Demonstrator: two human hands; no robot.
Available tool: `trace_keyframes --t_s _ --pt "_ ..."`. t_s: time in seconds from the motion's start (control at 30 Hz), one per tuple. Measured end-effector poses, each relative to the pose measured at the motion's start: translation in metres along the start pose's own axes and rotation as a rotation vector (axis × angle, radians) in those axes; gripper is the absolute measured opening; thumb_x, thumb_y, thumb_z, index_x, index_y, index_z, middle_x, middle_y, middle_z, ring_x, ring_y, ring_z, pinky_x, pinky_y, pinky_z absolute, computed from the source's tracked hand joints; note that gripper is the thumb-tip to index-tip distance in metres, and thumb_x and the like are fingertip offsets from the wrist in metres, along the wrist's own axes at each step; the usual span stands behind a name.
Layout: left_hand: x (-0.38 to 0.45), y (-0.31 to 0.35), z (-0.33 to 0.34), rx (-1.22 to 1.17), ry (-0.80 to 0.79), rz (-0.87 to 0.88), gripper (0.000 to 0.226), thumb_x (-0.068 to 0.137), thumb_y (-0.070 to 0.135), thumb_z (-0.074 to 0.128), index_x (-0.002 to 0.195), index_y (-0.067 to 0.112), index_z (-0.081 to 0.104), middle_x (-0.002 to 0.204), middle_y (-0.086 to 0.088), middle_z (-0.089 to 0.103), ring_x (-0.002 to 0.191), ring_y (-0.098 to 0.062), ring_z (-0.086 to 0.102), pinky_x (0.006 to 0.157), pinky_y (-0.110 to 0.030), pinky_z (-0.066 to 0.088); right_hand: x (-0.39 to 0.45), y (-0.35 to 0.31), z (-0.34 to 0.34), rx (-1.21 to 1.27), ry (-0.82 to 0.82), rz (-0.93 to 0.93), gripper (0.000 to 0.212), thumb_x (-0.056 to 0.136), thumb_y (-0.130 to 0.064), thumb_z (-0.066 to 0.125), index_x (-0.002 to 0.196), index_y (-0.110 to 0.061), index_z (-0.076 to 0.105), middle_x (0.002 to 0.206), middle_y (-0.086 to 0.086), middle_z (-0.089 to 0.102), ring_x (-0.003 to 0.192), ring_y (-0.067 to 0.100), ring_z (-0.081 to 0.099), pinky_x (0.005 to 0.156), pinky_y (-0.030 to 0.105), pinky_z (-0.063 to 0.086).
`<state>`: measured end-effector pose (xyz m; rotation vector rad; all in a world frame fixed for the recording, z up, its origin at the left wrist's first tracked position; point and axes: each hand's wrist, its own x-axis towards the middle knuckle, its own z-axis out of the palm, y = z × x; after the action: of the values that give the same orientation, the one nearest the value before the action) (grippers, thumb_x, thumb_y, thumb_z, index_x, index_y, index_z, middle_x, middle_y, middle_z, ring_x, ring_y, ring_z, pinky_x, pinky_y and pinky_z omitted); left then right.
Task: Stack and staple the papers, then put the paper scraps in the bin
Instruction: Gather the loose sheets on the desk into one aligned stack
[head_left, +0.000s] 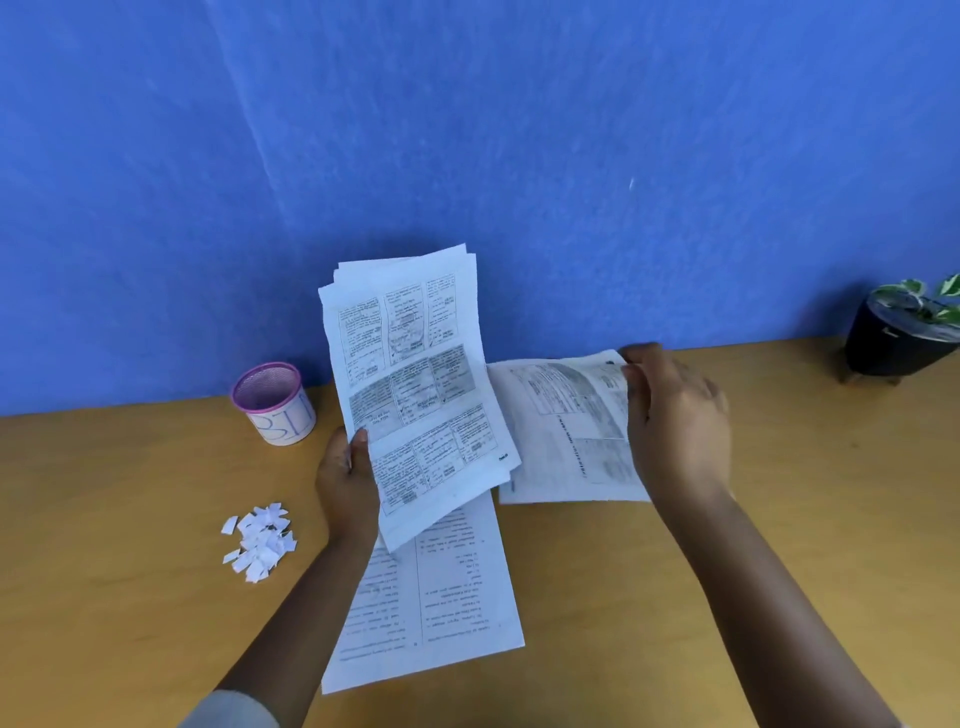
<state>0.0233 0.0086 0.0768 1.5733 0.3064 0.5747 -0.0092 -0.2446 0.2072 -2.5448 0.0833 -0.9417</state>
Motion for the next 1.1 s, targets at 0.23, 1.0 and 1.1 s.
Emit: trace_keyframes --t_s 0.23,1.0,1.1 --pt "0.004 0.006 -0.002 0.014 -0.012 0.016 0.018 0.096 0.013 0.045 0.102 0.02 0.061 0.081 0.02 0.065 0.07 0.015 0.06 0.059 -0.003 0.045 0.037 -0.014 -0.034 -0.073 -0.149 -0.15 0.021 0.093 -0.002 0.045 0.107 -0.009 0.06 0.083 0.006 0.066 0.079 0.031 0.059 0.106 0.053 0.031" --pt "-0.027 0.026 0.018 0.055 -0.512 -0.077 0.026 0.093 0.013 0.05 0.087 0.036 0.063 0.086 0.021 0.067 0.076 0.015 0.061 0.066 -0.001 0.044 0.053 -0.03 0.007 0.048 -0.365 -0.336 0.025 0.09 -0.027 0.059 0.107 -0.01 0.067 0.125 0.005 0.058 0.116 0.027 0.051 0.098 0.036 0.038" --pt "-0.032 0.027 0.018 0.052 -0.573 -0.074 0.026 0.092 0.011 0.05 0.096 0.034 0.061 0.094 0.019 0.065 0.083 0.017 0.06 0.071 -0.002 0.044 0.058 -0.028 0.009 0.067 -0.332 -0.283 0.025 0.089 -0.028 0.062 0.106 -0.012 0.069 0.14 0.003 0.049 0.13 0.026 0.042 0.113 0.05 0.023"
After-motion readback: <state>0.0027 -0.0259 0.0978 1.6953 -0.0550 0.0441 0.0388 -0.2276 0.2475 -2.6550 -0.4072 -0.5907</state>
